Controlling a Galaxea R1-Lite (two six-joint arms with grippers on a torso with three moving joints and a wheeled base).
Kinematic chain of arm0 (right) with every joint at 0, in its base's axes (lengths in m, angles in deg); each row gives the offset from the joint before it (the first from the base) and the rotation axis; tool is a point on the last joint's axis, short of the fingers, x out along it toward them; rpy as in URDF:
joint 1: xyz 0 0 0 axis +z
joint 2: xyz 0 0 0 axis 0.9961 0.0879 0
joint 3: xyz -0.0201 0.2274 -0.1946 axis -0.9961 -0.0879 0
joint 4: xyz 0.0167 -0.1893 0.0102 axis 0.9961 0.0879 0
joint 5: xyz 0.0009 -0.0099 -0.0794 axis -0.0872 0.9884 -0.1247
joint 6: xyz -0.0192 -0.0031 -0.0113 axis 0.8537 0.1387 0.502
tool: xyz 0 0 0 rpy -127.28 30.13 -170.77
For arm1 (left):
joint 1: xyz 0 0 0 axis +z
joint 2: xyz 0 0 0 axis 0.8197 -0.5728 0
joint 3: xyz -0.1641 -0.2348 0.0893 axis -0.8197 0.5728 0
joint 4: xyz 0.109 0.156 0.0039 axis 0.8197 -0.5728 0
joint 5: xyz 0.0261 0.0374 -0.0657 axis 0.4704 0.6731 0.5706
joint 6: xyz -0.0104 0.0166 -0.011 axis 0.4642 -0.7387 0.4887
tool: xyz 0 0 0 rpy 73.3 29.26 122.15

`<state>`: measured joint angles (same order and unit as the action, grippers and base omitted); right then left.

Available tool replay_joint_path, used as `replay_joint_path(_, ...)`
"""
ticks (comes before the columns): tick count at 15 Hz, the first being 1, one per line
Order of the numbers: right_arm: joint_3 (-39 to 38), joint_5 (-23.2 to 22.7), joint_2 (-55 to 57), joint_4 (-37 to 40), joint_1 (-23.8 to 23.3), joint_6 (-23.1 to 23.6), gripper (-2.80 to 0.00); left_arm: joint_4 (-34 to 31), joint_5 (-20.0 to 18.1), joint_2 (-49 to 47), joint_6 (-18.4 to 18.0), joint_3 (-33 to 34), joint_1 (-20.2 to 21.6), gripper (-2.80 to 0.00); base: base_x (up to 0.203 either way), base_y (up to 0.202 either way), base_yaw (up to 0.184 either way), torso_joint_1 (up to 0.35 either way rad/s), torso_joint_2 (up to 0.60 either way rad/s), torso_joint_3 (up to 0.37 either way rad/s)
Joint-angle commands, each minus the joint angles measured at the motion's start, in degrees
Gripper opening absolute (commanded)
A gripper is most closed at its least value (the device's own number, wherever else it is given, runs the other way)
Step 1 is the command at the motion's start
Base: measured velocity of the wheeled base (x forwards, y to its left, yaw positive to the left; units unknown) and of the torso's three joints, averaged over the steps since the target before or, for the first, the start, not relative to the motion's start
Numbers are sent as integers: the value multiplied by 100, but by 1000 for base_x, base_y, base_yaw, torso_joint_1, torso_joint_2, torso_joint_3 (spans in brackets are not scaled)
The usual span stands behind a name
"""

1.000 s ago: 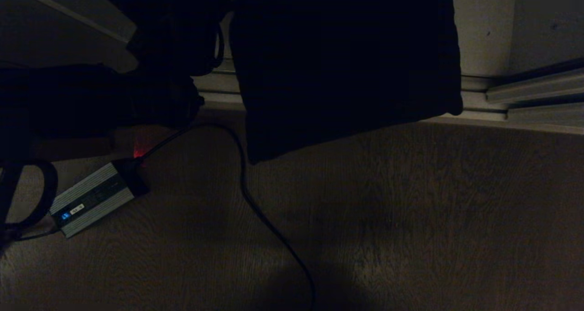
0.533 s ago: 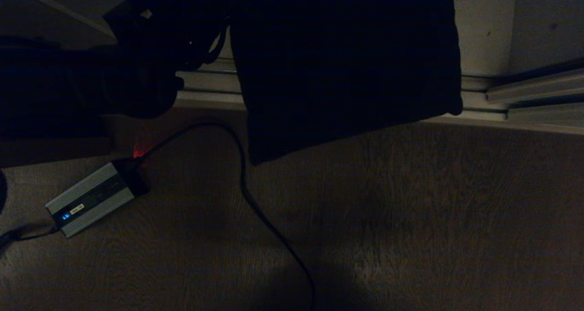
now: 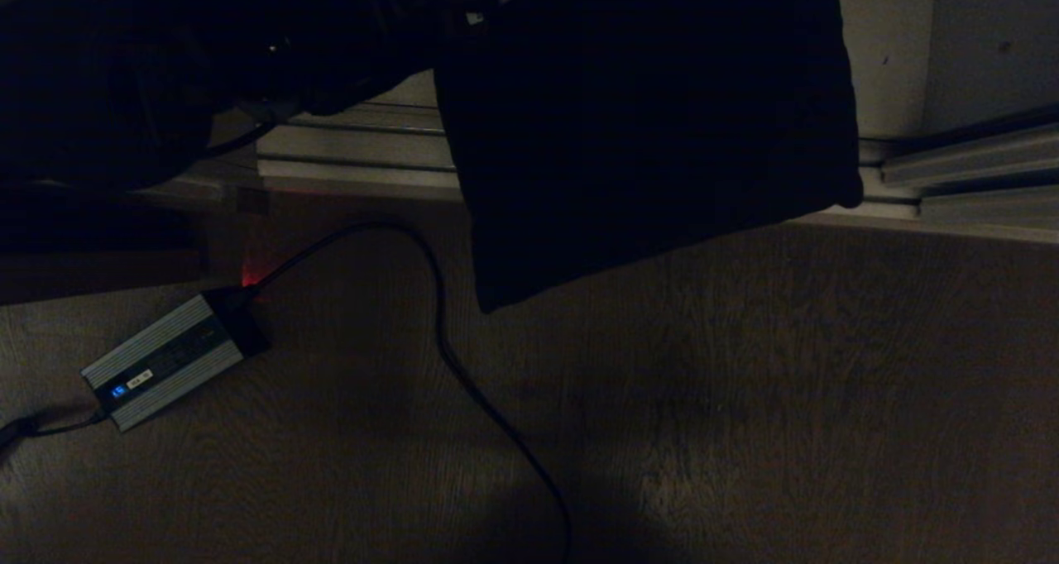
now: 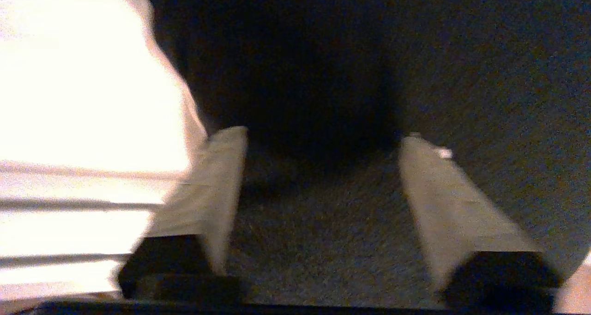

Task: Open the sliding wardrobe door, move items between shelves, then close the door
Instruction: Place the pillow on the lower shelf

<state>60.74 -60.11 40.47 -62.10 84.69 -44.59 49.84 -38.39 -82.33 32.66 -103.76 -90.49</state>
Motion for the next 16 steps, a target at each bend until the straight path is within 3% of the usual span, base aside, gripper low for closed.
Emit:
replay_joint_path(1, -20, -2, -11, 0, 0, -2, -280, 16, 5, 128, -20, -174, 1, -280, 0, 0, 0, 0, 0, 0)
replay_joint_path(4, -26, -2, -11, 0, 0, 7, -280, -738, -222, 464, 274, -213, -146, -280, 0, 0, 0, 0, 0, 0)
replay_joint_path(9, -26, -2, -11, 0, 0, -2, -280, -2830, -1396, 625, 1738, -277, -296, -280, 0, 0, 0, 0, 0, 0)
replay_joint_path(11, -26, -2, -11, 0, 0, 7, -280, -3209, -1643, 293, 2110, -241, -297, -280, 0, 0, 0, 0, 0, 0)
replay_joint_path(16, -18, -2, -11, 0, 0, 7, -280, -3419, -1873, -661, 2343, -259, -297, -280, 0, 0, 0, 0, 0, 0)
